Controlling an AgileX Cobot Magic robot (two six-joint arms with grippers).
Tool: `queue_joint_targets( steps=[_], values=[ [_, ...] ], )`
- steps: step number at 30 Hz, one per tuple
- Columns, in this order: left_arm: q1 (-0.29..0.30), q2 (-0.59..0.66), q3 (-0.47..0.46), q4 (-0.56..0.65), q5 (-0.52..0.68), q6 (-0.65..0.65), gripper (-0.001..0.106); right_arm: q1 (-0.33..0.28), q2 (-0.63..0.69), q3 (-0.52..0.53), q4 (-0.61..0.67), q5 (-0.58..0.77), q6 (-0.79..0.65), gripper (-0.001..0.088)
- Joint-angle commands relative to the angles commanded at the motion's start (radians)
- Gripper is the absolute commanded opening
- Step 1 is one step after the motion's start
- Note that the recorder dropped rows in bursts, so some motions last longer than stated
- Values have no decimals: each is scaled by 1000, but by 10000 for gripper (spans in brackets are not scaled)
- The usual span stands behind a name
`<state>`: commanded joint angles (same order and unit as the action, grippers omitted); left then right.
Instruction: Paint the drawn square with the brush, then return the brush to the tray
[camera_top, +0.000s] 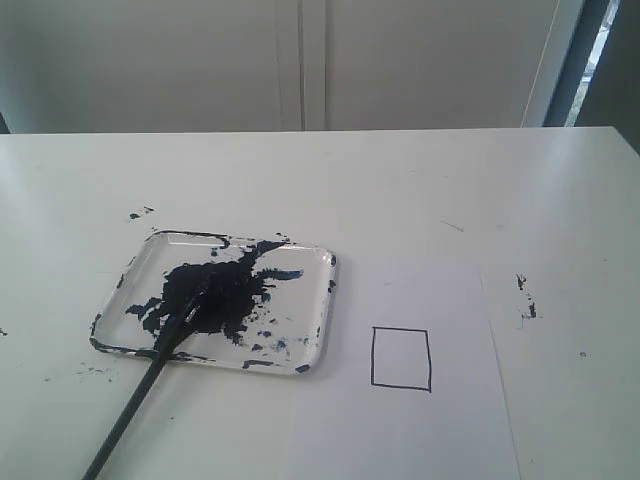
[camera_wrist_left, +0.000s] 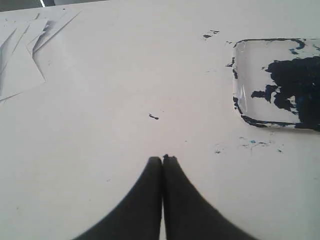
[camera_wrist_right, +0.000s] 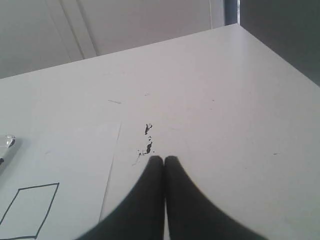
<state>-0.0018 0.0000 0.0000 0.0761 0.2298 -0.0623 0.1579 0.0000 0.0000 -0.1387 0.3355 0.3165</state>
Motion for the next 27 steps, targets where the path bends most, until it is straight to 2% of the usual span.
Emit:
queue_joint_targets(
  steps=[7,15,20,22,27],
  values=[
    [0,0,0,0,-45,-23,77,0,0,0,0,0,0,0],
    [0,0,0,0,-45,55,77,0,0,0,0,-4,0,0],
    [0,0,0,0,-56,62,77,0,0,0,0,-80,1,0],
    [0,0,0,-5,-65,14,77,0,0,0,0,-126,1,0],
    [0,0,0,-5,-175,2,77,0,0,0,0,-205,1,0]
  ],
)
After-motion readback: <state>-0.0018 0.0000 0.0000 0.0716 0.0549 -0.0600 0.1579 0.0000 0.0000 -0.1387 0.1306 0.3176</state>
